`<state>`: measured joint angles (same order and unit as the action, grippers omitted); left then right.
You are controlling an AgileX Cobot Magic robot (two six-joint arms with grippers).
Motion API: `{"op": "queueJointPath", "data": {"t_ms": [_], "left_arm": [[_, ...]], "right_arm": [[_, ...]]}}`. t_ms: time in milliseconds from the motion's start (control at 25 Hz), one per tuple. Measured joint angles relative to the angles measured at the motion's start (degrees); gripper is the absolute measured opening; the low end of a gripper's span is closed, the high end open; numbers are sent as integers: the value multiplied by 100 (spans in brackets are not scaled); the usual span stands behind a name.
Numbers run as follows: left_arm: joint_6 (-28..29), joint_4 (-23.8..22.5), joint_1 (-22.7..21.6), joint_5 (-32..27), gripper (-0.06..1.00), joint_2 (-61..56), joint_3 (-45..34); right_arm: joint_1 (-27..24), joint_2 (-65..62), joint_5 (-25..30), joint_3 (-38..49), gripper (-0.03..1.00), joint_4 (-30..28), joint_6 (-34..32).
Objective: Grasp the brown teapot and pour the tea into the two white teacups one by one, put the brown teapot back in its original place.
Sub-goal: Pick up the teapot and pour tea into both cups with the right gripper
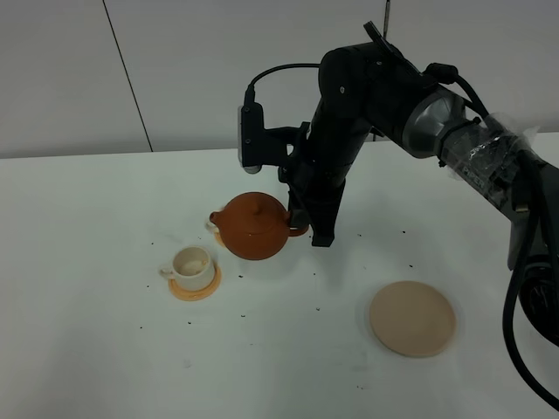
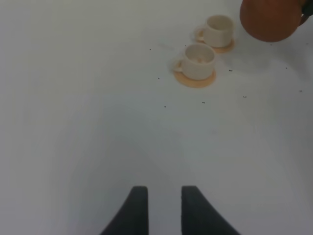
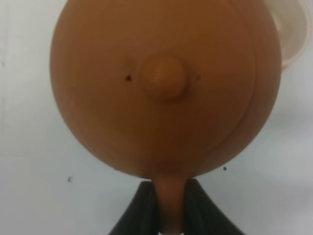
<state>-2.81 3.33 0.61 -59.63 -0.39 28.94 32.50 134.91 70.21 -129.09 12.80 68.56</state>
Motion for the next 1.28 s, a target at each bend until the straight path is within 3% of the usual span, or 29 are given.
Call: {"op": "queueJointPath", "data": {"t_ms": [400,560,920,1280], "left_arm": [[0,0,0,0,24,0,0],[0,0,0,0,24,0,0],[0,0,0,0,24,0,0],[0,0,0,0,24,0,0]], "right_arm": [[-94,0,3,0,10,-162,-285],[-125,0,7,0,10,-175,-852],[-130,0,13,-7,10,-177,-2806],[-130,64,20,-19,10,-249,-3405]]}}
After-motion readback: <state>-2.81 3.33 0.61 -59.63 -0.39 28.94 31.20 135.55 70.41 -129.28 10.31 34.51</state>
